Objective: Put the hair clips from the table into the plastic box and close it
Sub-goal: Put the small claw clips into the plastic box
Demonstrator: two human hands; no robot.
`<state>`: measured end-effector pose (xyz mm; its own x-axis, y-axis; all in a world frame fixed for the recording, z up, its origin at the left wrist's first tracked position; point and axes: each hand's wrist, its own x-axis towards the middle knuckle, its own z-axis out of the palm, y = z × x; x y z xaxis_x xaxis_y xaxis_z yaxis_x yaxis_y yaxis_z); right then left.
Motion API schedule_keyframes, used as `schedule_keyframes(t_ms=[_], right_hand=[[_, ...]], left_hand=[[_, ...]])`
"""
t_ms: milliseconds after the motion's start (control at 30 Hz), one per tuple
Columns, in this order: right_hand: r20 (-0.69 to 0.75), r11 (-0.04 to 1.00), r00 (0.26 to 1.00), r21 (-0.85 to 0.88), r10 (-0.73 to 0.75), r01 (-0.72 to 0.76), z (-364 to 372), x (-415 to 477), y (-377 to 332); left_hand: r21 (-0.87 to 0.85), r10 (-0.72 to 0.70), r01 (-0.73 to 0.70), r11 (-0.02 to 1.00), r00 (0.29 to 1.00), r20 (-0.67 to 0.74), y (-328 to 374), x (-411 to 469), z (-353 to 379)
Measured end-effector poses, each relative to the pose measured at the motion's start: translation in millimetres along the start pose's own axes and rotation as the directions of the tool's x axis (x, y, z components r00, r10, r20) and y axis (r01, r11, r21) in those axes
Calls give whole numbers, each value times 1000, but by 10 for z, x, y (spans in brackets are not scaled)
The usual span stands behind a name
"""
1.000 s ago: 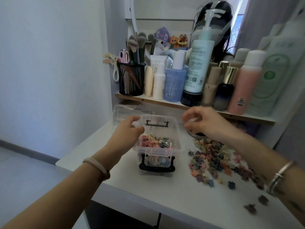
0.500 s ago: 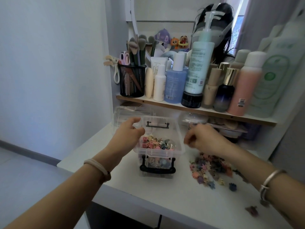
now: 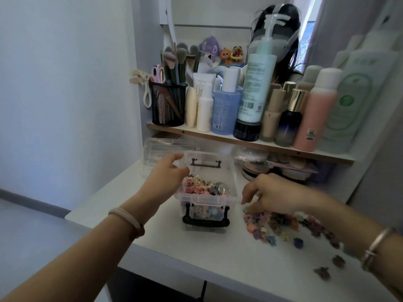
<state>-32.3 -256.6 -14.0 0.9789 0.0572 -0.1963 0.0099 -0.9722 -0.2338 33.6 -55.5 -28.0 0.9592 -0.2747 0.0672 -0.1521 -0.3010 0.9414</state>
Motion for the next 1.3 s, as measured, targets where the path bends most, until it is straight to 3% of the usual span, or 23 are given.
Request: schedule_keyframes(t_ms=[167,400,467,533,600,633,767,867,967,1300], right_hand=[[-62,988,998,-153,8,-18,126,58,-46],[-138,994,990,-111,-6,-10,165,138,28],[-332,1000,943,9,4,0,54,148,3],[-488,954,872,276,35,116,-137,112,-108],[-475,817,880,505,-6,279,-287,56,-244],[-437,787,898,539,-42,300,-326,34,-298],[-384,891,923,415,-12,184,-288,-8,-224],[-124,988,992,154,9,10,-111,-114,-104],[78,997,997,-73,-2,8,94,-147,-80],[-117,998,993,-65,-12,4,209,-79,-161]], left_hand=[[7,1,-1,1000,1000,-2,11,-13,6],[8,3,-3,1000,1000,-5,7,2,10],[9,3,-3,1000,1000,-9,9,-4,12],[10,2,-2,1000,1000,-9,13,5,12],[14,-3,3,1000,1000,-5,12,7,11],[18,-5,5,1000,1000,-2,9,4,9],[23,17,-17,1000,1000,2,-11,0,1],[16,10,-10,1000,1000,-2,-19,-3,-3],[-6,-3,3,1000,1000,4,-1,-14,1],[4,-1,1,1000,1000,-11,18,-41,4]])
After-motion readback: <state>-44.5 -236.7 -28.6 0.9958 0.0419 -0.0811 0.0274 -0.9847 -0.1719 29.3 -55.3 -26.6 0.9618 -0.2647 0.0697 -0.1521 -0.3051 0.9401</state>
